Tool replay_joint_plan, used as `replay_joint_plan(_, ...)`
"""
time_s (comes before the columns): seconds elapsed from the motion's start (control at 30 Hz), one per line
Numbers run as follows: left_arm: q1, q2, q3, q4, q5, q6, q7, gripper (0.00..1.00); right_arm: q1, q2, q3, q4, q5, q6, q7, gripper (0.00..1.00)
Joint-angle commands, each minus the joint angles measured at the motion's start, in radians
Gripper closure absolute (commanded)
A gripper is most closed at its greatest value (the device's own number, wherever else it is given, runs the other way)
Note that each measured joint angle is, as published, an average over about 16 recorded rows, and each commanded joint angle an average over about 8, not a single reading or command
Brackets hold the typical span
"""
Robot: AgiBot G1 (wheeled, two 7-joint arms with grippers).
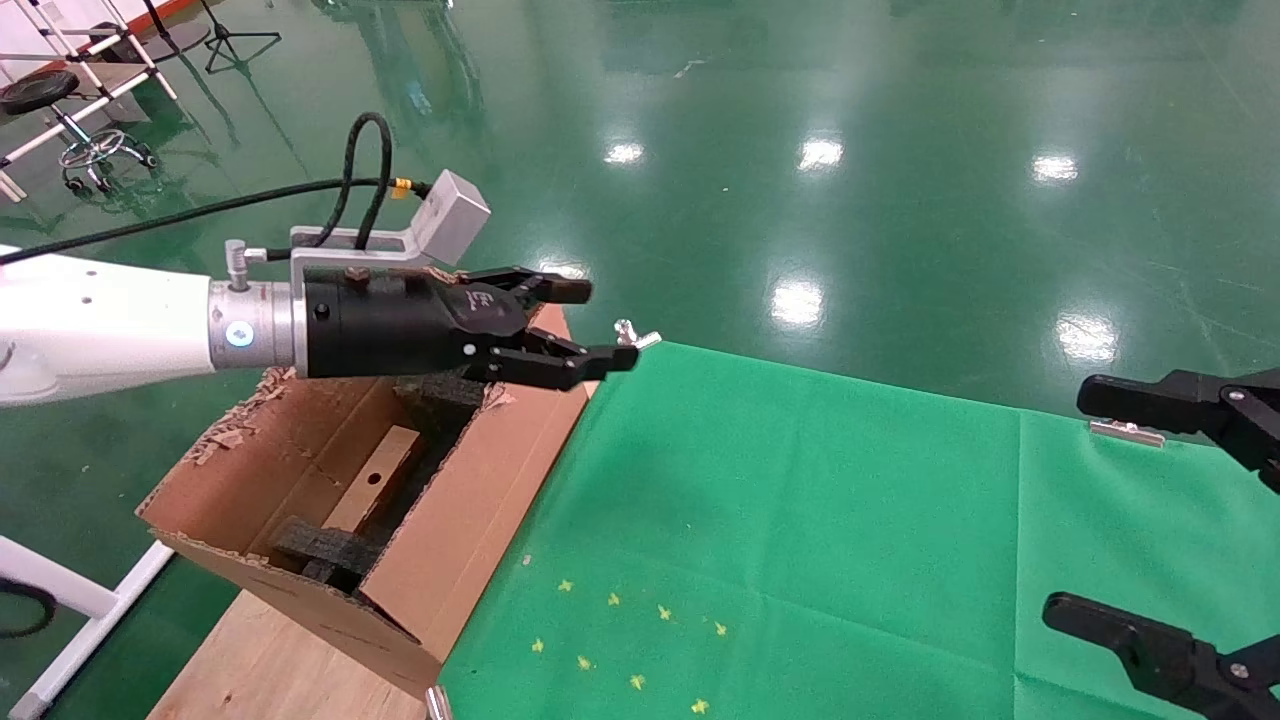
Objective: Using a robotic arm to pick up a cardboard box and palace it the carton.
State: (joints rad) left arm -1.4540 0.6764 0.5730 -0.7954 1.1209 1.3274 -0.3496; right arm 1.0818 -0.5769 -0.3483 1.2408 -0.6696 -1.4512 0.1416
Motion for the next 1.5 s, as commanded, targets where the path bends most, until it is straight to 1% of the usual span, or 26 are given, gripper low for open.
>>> replay_joint_plan(0.03,0.029,-0.005,-0.022,-0.037,-0.029,0.013,0.012,0.0,0.0,0.0,0.0,0.0,0.0,0.0,0.0,0.0)
replay_joint_plan(0.73,0.327,-0.056,-0.253,-0.421,-0.336,0.145,0.14,0.0,0.0,0.0,0.0,0.0,0.0,0.0,0.0,0.0)
replay_joint_plan(0.9,0.381,-0.065,-0.295,-0.492,-0.393,0.169,0.162,0.0,0.0,0.0,0.0,0.0,0.0,0.0,0.0,0.0)
replay_joint_plan(1.07,0.407,-0.07,-0.314,-0.523,-0.42,0.181,0.17,0.0,0.0,0.0,0.0,0.0,0.0,0.0,0.0,0.0)
replay_joint_plan(1.5,0.39,-0.067,-0.301,-0.501,-0.402,0.173,0.165,0.0,0.0,0.0,0.0,0.0,0.0,0.0,0.0,0.0)
